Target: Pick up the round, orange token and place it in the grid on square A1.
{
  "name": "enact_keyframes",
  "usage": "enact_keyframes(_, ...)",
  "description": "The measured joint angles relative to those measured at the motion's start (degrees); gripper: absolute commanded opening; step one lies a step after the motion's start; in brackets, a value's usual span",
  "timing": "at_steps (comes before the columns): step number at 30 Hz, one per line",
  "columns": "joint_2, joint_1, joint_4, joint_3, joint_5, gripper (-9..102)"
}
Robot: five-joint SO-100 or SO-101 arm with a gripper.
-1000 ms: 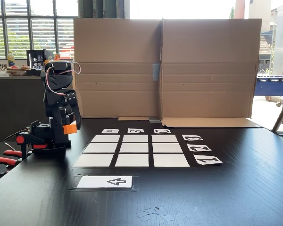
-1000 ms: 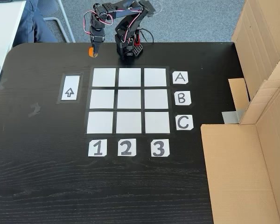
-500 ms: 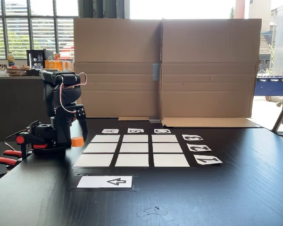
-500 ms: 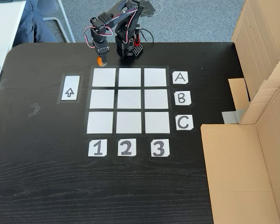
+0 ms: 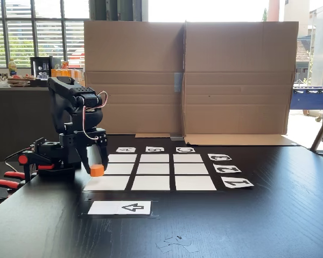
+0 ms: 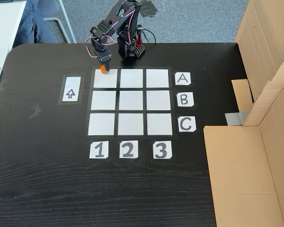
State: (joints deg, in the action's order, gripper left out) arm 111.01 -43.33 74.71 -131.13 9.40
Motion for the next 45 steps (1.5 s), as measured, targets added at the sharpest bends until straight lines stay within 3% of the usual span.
enact_keyframes(20, -6.42, 2.81, -6.24, 1.14, -0.09, 8)
enact_keyframes(45, -8.44, 3.52, -7.65, 1.14, -0.09, 11)
